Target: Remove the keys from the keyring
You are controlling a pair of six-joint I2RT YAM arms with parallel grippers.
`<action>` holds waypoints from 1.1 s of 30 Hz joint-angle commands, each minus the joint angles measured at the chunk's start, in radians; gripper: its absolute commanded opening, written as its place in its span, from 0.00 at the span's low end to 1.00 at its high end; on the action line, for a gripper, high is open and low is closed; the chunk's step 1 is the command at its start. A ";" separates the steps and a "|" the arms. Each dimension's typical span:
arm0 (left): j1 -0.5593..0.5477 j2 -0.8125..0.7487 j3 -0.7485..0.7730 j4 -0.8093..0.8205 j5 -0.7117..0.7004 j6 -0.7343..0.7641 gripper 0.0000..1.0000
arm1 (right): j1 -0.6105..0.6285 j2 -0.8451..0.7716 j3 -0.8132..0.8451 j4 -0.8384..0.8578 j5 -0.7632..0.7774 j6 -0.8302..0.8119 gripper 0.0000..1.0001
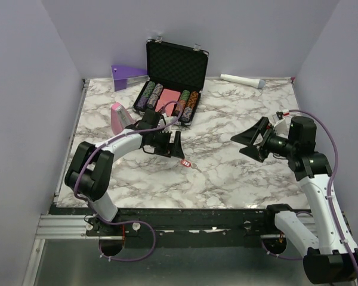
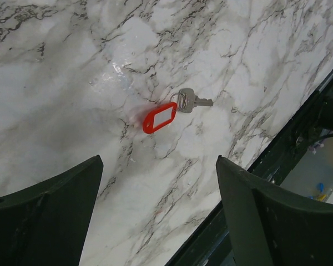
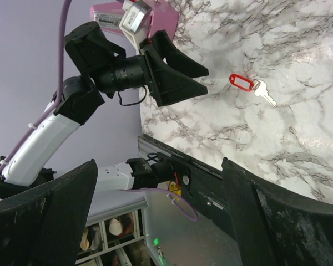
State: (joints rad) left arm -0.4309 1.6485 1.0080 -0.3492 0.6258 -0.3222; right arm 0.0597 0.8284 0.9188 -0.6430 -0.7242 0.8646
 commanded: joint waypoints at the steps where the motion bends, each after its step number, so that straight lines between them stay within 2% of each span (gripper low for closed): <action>1: -0.028 0.037 0.014 0.048 0.052 0.037 0.91 | 0.006 0.017 0.002 0.031 0.014 0.013 1.00; 9: -0.037 0.123 0.024 0.113 0.078 0.006 0.88 | 0.006 0.034 -0.020 0.054 0.002 0.031 1.00; 22: -0.048 0.185 -0.008 0.142 0.126 0.009 0.69 | 0.006 0.049 -0.012 0.042 -0.001 0.022 1.00; 33: -0.071 0.243 0.032 0.127 0.155 0.020 0.63 | 0.006 0.046 -0.021 0.043 -0.012 0.025 1.00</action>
State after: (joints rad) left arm -0.4793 1.8397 1.0168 -0.2180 0.7605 -0.3241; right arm 0.0597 0.8787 0.9104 -0.6140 -0.7227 0.8898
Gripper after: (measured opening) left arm 0.633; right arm 0.997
